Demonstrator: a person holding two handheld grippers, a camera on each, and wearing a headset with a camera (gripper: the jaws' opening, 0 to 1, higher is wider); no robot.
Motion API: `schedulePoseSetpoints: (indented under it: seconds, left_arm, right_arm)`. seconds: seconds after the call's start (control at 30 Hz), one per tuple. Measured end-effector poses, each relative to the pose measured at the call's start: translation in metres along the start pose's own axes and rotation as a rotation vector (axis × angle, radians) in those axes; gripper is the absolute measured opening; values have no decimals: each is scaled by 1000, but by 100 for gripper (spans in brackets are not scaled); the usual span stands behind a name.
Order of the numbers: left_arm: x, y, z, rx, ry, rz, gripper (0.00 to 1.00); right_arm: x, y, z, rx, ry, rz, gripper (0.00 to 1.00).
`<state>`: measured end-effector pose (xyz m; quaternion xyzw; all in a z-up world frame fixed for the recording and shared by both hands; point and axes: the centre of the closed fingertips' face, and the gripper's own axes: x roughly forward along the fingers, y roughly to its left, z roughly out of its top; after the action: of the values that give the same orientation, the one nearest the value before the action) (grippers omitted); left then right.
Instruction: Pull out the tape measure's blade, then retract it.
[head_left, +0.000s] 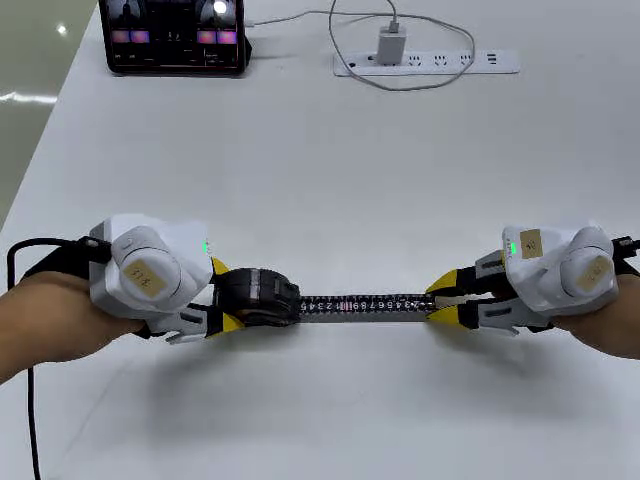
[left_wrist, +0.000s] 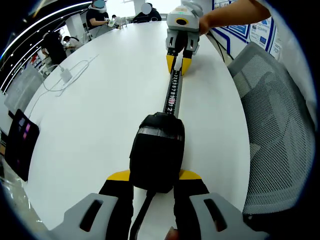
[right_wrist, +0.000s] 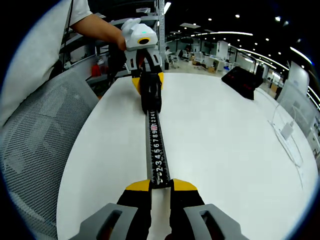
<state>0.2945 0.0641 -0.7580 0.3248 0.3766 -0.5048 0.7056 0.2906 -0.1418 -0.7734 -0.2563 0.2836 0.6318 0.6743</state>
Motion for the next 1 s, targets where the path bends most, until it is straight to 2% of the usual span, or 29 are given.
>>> schedulePoseSetpoints:
  seconds: [1.0]
  left_arm:
    - [0, 0, 0, 2, 0, 1, 25]
  right_arm:
    - [-25, -3, -27, 9, 55, -23, 9]
